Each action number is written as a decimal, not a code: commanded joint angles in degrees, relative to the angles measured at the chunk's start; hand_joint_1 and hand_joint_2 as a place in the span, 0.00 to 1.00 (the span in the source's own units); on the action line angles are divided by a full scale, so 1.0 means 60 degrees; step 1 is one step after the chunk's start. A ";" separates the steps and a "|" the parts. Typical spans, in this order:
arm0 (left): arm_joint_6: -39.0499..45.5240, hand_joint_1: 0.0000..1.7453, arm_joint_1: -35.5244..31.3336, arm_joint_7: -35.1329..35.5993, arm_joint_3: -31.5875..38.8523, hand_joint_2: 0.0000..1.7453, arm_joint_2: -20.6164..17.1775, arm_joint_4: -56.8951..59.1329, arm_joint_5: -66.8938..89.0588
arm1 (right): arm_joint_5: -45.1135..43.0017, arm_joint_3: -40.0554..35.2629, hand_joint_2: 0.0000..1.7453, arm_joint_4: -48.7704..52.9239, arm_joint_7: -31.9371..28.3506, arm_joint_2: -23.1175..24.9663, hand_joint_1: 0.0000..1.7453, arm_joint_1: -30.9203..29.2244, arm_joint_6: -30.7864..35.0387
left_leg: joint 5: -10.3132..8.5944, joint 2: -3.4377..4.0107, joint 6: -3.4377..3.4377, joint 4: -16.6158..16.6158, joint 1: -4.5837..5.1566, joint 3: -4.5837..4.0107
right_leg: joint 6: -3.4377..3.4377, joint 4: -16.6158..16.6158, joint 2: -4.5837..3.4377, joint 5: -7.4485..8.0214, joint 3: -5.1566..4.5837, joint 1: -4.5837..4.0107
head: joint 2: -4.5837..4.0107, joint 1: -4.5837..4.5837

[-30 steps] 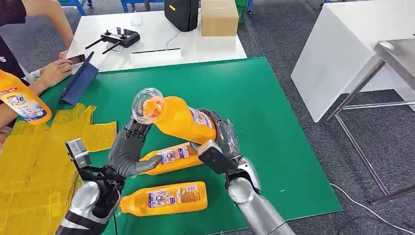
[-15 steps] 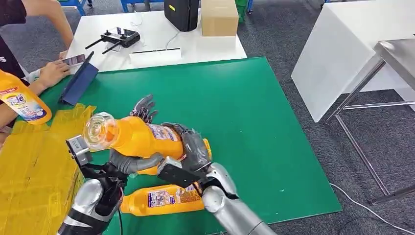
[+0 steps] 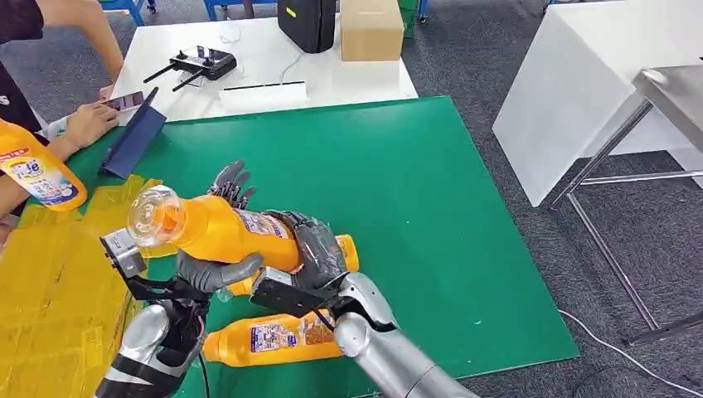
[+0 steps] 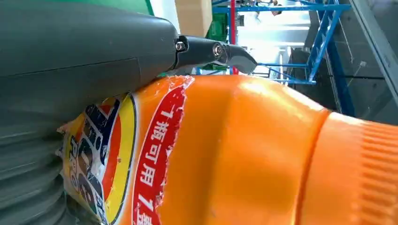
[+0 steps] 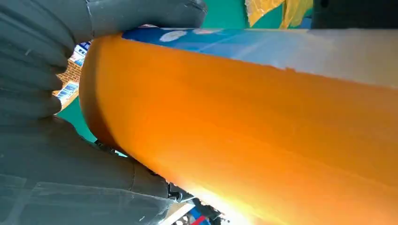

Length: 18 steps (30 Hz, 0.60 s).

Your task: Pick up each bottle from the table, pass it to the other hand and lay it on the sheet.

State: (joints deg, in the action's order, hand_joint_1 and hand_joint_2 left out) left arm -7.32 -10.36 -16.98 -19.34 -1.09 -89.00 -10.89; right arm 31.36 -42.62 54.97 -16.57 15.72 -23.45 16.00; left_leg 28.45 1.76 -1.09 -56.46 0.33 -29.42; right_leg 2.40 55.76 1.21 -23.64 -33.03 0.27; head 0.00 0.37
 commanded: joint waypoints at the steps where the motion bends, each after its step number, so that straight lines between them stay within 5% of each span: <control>1: 0.0251 1.00 -0.0435 0.0106 0.0253 1.00 0.0435 0.0289 -0.0702 | 0.0037 -0.1054 1.00 -0.0765 -0.0128 -0.0105 1.00 -0.0102 0.0212 | 0.0003 -0.0049 0.0017 -0.0004 -0.0022 0.0015 | -0.0009 -0.0008 0.0007 -0.0006 0.0030 -0.0017 | 0.0000 0.0004; 15: 0.1004 1.00 -0.0363 -0.0105 0.0613 1.00 0.0592 0.0114 -0.0788 | -0.0557 0.0141 1.00 0.0015 -0.0106 -0.0481 1.00 -0.0131 0.1005 | -0.0003 -0.0037 0.0007 -0.0003 -0.0009 -0.0003 | -0.0003 -0.0003 0.0014 -0.0002 0.0008 -0.0006 | 0.0000 0.0000; 16: 0.1332 1.00 -0.0390 -0.0196 0.0610 1.00 0.0569 0.0098 -0.0489 | -0.0609 0.0259 1.00 0.0152 -0.0116 -0.0521 0.92 -0.0106 0.1043 | 0.0001 -0.0057 0.0013 -0.0010 -0.0019 0.0002 | -0.0006 -0.0004 0.0019 -0.0007 0.0022 -0.0014 | 0.0000 0.0000; 17: 0.1781 1.00 -0.0443 -0.0337 0.0590 1.00 0.0580 0.0103 -0.0049 | -0.0668 0.0384 1.00 0.0300 -0.0143 -0.0565 0.14 -0.0074 0.1113 | 0.0001 -0.0066 0.0015 -0.0014 -0.0022 0.0002 | -0.0007 -0.0002 0.0022 -0.0008 0.0024 -0.0018 | 0.0000 0.0000; 18: 0.3258 1.00 -0.0574 -0.0686 0.0661 1.00 0.0600 0.0156 0.1353 | -0.0870 0.0739 1.00 0.0785 -0.0248 -0.0606 0.00 0.0133 0.1438 | -0.0004 -0.0056 0.0009 -0.0009 -0.0012 -0.0007 | -0.0004 -0.0001 0.0027 -0.0005 0.0011 -0.0009 | 0.0000 0.0004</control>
State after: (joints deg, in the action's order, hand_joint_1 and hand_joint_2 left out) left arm -3.22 -9.43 -17.44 -18.32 0.50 -89.20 -15.44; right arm 28.33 -42.93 54.47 -16.74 15.48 -23.70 20.98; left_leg 28.44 1.76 -1.09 -56.46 0.33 -29.43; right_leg 2.40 55.76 1.21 -23.64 -33.04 0.27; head 0.00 0.39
